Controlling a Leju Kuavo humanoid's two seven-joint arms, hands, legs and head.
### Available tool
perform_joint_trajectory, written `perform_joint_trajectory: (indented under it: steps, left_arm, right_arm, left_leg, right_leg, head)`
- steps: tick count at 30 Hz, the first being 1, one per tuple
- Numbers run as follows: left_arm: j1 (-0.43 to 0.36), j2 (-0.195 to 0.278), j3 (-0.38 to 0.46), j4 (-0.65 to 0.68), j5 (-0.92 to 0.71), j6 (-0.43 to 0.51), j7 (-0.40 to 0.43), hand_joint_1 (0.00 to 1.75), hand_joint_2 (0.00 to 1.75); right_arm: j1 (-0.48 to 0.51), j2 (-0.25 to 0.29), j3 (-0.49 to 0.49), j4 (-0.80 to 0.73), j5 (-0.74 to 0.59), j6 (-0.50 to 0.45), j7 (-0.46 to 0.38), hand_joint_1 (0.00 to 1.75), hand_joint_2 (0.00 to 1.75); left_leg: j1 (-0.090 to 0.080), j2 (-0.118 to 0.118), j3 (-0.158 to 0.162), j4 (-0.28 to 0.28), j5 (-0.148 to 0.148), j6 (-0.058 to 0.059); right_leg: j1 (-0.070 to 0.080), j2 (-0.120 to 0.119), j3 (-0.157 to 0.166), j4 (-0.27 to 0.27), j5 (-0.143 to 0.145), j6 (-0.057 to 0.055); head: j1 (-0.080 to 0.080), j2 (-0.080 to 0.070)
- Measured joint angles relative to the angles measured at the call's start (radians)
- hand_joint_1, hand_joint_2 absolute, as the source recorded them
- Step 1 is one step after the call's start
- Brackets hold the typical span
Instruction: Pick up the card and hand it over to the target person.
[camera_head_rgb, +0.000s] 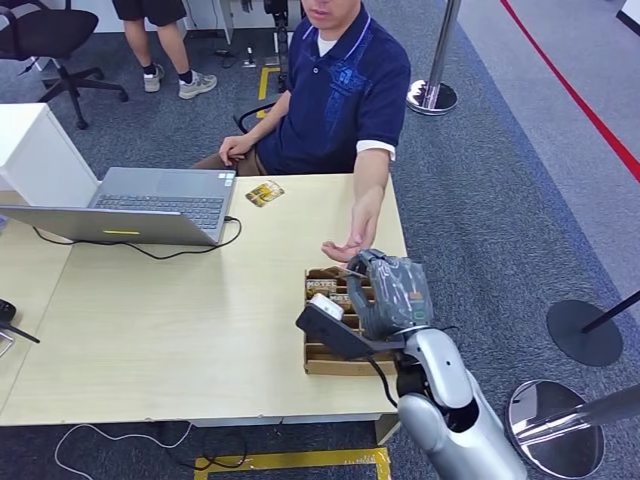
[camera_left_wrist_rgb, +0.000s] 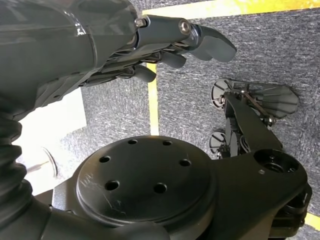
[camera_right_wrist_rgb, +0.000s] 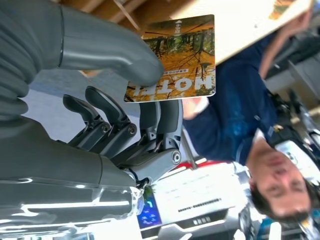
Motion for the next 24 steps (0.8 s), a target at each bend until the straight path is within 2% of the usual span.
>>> perform_joint_trajectory:
  steps: [8, 12, 18, 24]
  left_arm:
    - [-0.004, 0.001, 0.000, 0.000, 0.003, 0.001, 0.006, 0.00, 1.75]
    - [-0.008, 0.002, -0.005, 0.000, 0.001, 0.002, 0.017, 0.00, 1.75]
    - [-0.012, 0.002, -0.020, -0.001, -0.007, 0.003, 0.037, 0.00, 1.75]
    - [-0.010, 0.002, -0.027, -0.001, -0.010, -0.001, 0.036, 0.00, 1.75]
  right_arm:
    - [-0.069, 0.039, 0.028, 0.034, -0.039, 0.036, -0.019, 1.66, 1.75]
    - [-0.117, 0.073, 0.039, 0.135, -0.087, 0.054, -0.032, 1.66, 1.75]
    - [-0.160, 0.130, 0.047, 0.332, -0.119, -0.009, -0.076, 1.66, 1.75]
    - [-0.142, 0.146, 0.033, 0.407, -0.107, -0.073, -0.097, 1.66, 1.75]
  left_leg:
    - [0.000, -0.001, 0.000, 0.000, 0.000, 0.000]
    - [0.000, -0.001, 0.000, 0.000, 0.000, 0.000]
    - [0.000, -0.001, 0.000, 0.000, 0.000, 0.000]
    - [0.000, -0.002, 0.001, 0.000, 0.001, 0.000]
  right_leg:
    - [0.000, -0.001, 0.000, 0.000, -0.001, 0.000]
    - [0.000, -0.001, 0.000, 0.000, 0.000, 0.000]
    - [0.000, -0.001, 0.000, 0.000, 0.000, 0.000]
    - [0.000, -0.002, 0.001, -0.001, 0.000, 0.000]
  head:
    - [0.000, 0.000]
    - [0.000, 0.000]
    - [0.000, 0.000]
    - [0.000, 0.000]
